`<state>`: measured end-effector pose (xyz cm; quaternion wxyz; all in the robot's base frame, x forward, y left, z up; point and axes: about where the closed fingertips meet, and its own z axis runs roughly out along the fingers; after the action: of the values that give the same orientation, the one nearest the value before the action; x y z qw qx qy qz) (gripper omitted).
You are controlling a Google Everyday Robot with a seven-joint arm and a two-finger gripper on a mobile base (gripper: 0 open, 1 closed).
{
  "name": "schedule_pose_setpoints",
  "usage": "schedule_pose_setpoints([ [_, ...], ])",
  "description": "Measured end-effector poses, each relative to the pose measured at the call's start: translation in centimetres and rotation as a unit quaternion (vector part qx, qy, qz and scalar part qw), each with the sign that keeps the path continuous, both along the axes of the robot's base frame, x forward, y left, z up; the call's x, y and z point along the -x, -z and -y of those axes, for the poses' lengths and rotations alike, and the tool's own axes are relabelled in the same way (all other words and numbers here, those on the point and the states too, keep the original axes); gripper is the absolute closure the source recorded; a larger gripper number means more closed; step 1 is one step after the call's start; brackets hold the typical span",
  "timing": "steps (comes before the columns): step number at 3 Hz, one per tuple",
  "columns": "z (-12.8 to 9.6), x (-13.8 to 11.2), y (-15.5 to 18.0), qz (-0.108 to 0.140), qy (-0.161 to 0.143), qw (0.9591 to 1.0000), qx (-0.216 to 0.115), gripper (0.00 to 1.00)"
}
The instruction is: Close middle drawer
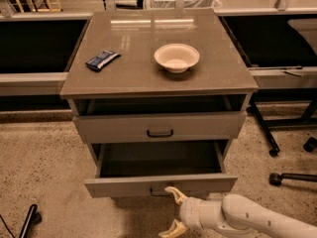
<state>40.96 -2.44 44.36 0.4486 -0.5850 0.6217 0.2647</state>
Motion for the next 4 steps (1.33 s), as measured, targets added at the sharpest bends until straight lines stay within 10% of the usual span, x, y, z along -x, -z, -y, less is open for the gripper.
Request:
schedule_pose_setpoints([
  [2, 1.4, -5.8, 2.1, 0.022, 0.031, 0.9992, 0.008, 0.7],
  [4, 1.1, -8.4, 3.3, 0.023, 0.043, 0.9988, 0.008, 0.33],
])
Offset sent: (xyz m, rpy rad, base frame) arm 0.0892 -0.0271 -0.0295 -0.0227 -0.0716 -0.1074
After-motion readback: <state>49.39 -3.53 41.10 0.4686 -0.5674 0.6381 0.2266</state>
